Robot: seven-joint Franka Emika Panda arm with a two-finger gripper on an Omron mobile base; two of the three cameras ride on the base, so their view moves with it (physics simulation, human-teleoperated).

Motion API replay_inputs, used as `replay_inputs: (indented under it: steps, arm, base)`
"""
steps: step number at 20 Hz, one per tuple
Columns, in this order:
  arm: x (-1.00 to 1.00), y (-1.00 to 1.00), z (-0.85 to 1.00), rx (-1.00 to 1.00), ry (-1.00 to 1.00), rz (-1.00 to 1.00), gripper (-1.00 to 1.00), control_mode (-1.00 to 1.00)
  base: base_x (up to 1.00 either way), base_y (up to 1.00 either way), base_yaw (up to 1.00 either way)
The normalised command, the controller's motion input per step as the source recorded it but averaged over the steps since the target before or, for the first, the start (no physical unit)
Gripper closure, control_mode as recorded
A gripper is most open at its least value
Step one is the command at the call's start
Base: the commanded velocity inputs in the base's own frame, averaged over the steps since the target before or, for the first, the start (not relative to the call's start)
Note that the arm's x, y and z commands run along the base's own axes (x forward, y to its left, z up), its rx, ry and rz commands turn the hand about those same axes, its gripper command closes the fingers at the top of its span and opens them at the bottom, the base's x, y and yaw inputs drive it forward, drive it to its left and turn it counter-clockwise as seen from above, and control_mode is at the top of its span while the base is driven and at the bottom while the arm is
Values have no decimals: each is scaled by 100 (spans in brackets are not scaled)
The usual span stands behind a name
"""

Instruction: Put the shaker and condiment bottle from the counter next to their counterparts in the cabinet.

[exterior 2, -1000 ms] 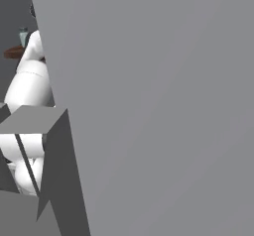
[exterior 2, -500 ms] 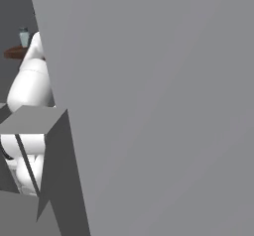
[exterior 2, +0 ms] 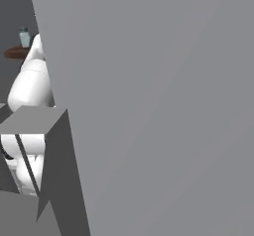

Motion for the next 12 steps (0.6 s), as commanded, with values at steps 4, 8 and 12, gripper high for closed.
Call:
replay_inputs:
  steps: [4, 8, 12]
  arm:
    - [-79, 0, -8, 0, -6, 0, -100, -100]
    - [-96, 0, -15, 0, -5, 0, -100, -100]
    - [-96, 0, -46, 7, 0, 1, -100, -100]
  base:
    - [0, 0, 0]
    - [0, 0, 0]
    - [0, 0, 0]
